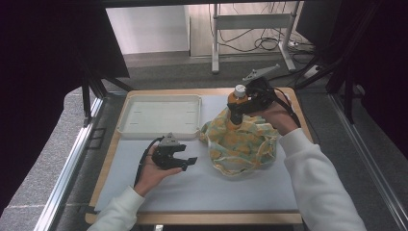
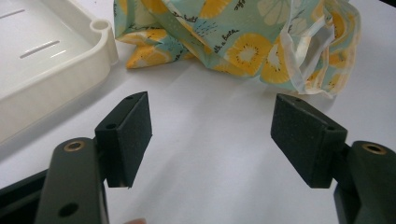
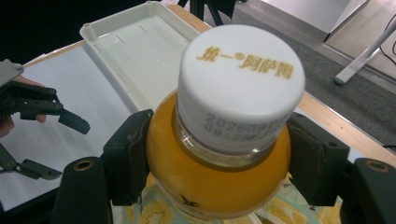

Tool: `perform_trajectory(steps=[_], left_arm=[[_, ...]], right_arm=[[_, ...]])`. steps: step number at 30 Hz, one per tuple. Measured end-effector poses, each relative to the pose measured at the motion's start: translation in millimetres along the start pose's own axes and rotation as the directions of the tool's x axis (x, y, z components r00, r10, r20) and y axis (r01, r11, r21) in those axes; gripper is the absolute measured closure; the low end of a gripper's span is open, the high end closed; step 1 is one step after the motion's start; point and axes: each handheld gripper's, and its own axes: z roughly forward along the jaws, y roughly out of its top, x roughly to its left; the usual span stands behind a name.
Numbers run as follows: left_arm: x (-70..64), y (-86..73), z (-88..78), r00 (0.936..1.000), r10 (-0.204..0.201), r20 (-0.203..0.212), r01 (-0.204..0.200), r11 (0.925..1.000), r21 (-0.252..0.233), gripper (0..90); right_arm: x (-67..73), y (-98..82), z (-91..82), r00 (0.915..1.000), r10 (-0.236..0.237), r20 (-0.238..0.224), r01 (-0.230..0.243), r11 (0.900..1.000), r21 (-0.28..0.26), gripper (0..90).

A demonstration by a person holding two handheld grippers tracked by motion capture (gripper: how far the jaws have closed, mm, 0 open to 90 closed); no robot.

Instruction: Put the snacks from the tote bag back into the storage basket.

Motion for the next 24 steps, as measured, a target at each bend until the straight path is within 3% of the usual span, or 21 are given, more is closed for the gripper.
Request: perform_trajectory(steps=[24], left_arm=[[-2.0, -1.1, 2.2, 1.0000, 0.000, 0.003, 0.000, 1.0000, 0.010, 29.2]], right_arm=[[17.6, 20.9, 16.2, 0.9994, -0.026, -0.024, 0.025, 0.999, -0.029, 30.2]])
